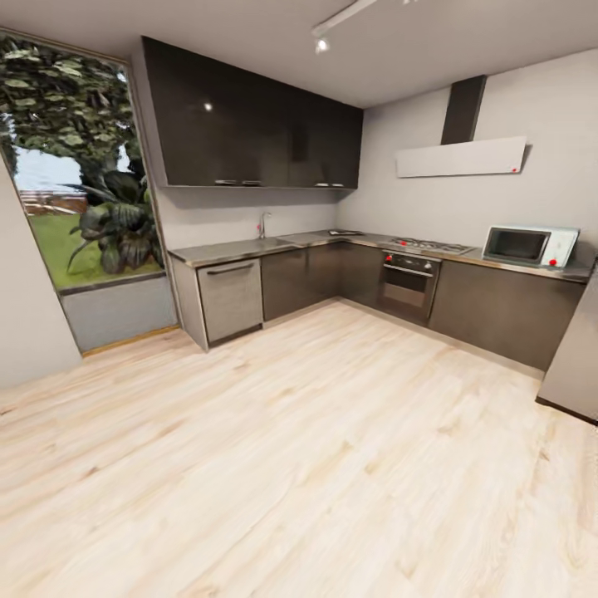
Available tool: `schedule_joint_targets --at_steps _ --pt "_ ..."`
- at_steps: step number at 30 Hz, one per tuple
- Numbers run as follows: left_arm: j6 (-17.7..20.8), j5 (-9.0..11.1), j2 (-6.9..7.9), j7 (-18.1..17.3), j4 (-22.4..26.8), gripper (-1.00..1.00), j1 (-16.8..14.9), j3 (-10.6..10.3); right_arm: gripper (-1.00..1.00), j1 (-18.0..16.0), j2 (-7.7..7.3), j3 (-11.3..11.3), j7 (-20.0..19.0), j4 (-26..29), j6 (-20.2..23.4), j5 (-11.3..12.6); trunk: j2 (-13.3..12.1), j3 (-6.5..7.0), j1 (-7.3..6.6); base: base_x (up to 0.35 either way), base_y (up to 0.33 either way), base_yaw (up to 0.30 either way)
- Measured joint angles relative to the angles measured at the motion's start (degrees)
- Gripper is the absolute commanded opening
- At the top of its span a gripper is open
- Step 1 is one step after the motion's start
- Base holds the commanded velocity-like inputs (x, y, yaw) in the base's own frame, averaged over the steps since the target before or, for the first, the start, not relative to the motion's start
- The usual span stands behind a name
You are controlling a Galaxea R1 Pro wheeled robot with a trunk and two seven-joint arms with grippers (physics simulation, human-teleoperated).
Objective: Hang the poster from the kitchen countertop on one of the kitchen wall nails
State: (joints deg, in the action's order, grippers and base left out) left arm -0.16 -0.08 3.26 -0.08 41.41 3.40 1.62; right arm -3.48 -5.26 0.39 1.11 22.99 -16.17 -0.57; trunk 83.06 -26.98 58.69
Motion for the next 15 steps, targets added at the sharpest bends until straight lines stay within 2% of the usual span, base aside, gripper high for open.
schedule_joint_targets --at_steps 15 --pt "0.0 0.0 0.2 0.0 0.0 1.0 0.0 0.0 1.0 0.0 0.07 0.1 0.0 0.0 0.0 0.0 0.0 0.0 0.0 0.31 0.0 -0.031"
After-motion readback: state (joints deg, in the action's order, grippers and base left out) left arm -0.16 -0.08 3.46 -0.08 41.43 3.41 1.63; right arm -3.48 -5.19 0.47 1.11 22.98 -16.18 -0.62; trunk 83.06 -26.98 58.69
